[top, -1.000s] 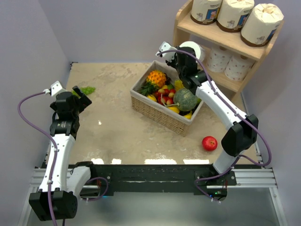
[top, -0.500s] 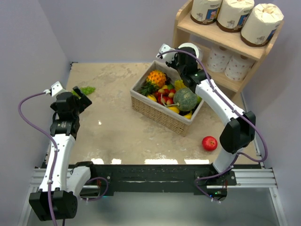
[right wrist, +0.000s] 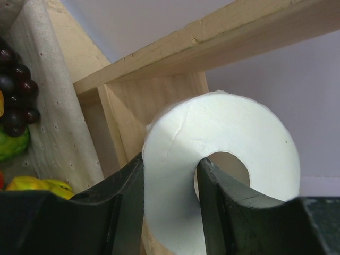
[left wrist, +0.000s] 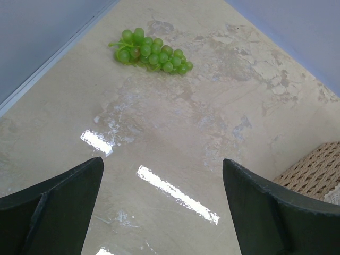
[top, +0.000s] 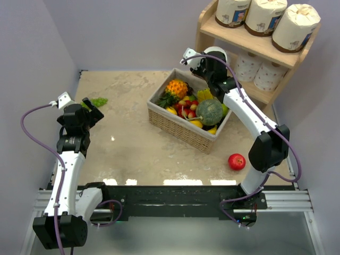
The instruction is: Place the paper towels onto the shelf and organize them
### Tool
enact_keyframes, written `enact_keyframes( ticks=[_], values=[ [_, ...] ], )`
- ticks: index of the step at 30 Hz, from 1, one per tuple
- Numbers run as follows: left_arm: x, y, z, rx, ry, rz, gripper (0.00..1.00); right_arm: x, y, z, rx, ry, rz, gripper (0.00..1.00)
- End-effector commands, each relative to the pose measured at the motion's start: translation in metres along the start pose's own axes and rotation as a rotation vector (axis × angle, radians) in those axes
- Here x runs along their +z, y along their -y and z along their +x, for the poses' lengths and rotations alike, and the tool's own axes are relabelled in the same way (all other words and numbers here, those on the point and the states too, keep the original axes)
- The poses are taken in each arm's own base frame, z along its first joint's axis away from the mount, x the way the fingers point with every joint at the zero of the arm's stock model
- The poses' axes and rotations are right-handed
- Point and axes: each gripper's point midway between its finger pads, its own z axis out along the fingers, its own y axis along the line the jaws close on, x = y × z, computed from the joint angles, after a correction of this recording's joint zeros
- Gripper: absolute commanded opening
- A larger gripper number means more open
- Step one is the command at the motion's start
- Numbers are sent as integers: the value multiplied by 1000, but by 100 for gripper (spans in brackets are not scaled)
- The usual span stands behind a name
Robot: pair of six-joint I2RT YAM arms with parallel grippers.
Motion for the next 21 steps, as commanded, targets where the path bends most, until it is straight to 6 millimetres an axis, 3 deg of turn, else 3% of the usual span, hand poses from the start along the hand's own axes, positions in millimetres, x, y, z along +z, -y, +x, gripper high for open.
enact_keyframes(
  ticks=[1,11,21],
  values=[
    [-1,8,-12,9,47,35,99,-1,26,-15,-6,60,76,44],
    [0,8,-11,11,42,35,99,-7,46,-20,4,75,135,61],
    [0,12,-11,15,44,56,99,-19,63,-25,17,73,183,70]
  ],
)
